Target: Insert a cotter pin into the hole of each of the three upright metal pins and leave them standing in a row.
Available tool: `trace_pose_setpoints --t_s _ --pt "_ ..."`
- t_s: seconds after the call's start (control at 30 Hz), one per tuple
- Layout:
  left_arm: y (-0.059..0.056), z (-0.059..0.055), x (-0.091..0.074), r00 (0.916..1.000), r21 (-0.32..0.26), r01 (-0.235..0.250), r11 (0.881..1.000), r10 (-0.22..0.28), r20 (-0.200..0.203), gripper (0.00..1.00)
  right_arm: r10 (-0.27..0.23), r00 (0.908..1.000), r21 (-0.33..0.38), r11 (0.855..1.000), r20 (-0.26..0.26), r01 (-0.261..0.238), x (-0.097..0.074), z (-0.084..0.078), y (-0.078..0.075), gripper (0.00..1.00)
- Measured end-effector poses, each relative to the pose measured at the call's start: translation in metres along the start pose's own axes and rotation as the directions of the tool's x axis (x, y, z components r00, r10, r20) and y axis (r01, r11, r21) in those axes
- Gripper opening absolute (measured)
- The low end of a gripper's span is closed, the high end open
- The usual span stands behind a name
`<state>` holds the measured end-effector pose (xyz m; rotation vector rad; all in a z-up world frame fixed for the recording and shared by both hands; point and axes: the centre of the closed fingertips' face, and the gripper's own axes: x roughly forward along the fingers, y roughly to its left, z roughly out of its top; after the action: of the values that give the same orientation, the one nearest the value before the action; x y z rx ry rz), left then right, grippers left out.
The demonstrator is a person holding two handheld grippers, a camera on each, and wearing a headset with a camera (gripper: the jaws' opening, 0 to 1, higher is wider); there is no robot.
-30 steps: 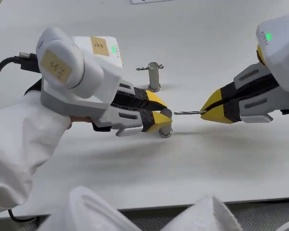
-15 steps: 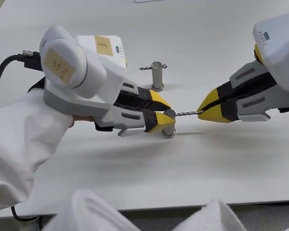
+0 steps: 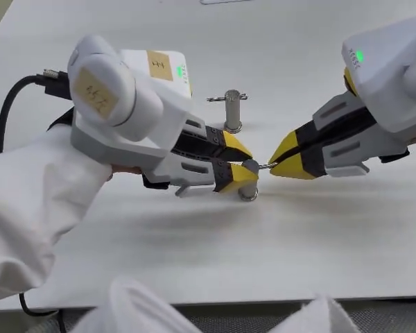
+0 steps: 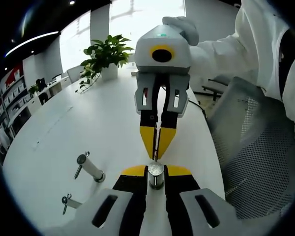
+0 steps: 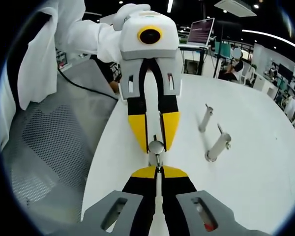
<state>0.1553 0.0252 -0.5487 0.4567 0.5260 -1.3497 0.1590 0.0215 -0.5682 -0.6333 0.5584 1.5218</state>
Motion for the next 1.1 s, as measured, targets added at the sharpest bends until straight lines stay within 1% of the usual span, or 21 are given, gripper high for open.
trace_pose_setpoints --t_s 0.2,0.43,0.6,0.67,0.73,0.97,1.0,1.03,1.07,1.1 --pt "0.0004 -0.0003 0.0005 1.0 0.008 0.008 1.0 -0.008 -0.004 0.1 0.025 0.9996 -0.048 0.999 -0.017 -0.025 0.0011 0.0028 0.0007 0.0" --pt "0.0003 0.0001 0.0016 0.9998 0.022 0.017 1.0 -0.017 -0.01 0.1 0.053 0.9981 -0.08 0.995 -0.033 -0.055 0.0047 0.0064 0.0011 0.0" --pt "0.0007 0.0002 0.002 0.9997 0.028 0.019 0.999 -0.019 -0.013 0.1 0.063 0.9974 -0.09 0.994 -0.035 -0.066 0.0068 0.0092 0.0025 0.0" --pt "0.0003 0.0008 0.0025 0.9997 0.042 0.02 0.999 -0.02 -0.016 0.1 0.066 0.9968 -0.103 0.992 -0.046 -0.07 0.0069 0.0091 0.0031 0.0" --pt "0.0003 0.0008 0.0025 0.9997 0.038 0.021 0.999 -0.02 -0.016 0.1 0.069 0.9964 -0.105 0.992 -0.05 -0.073 0.0064 0.0084 0.0028 0.0" --pt "0.001 0.0003 0.0042 0.9997 0.03 0.018 0.999 -0.018 -0.015 0.1 0.064 0.9963 -0.117 0.991 -0.058 -0.071 0.0064 0.0074 0.0014 0.0" --pt "0.0012 0.0001 0.0041 0.9998 0.015 0.017 1.0 -0.017 -0.012 0.1 0.062 0.9965 -0.113 0.991 -0.056 -0.068 0.0064 0.0075 0.0013 0.0" --pt "0.002 -0.0006 0.0032 0.9998 -0.003 0.017 1.0 -0.017 -0.006 0.1 0.048 0.9975 -0.105 0.993 -0.051 -0.053 0.0061 0.0077 -0.0005 0.0" --pt "0.0027 -0.0015 0.0023 0.9999 -0.008 0.016 1.0 -0.016 -0.004 0.1 0.036 0.9981 -0.1 0.994 -0.051 -0.041 0.0059 0.0077 -0.0022 0.01" --pt "0.0029 -0.0024 0.0015 0.9999 -0.012 0.015 1.0 -0.015 -0.004 0.1 0.03 0.9983 -0.095 0.995 -0.051 -0.035 0.0058 0.0078 -0.0031 0.05"
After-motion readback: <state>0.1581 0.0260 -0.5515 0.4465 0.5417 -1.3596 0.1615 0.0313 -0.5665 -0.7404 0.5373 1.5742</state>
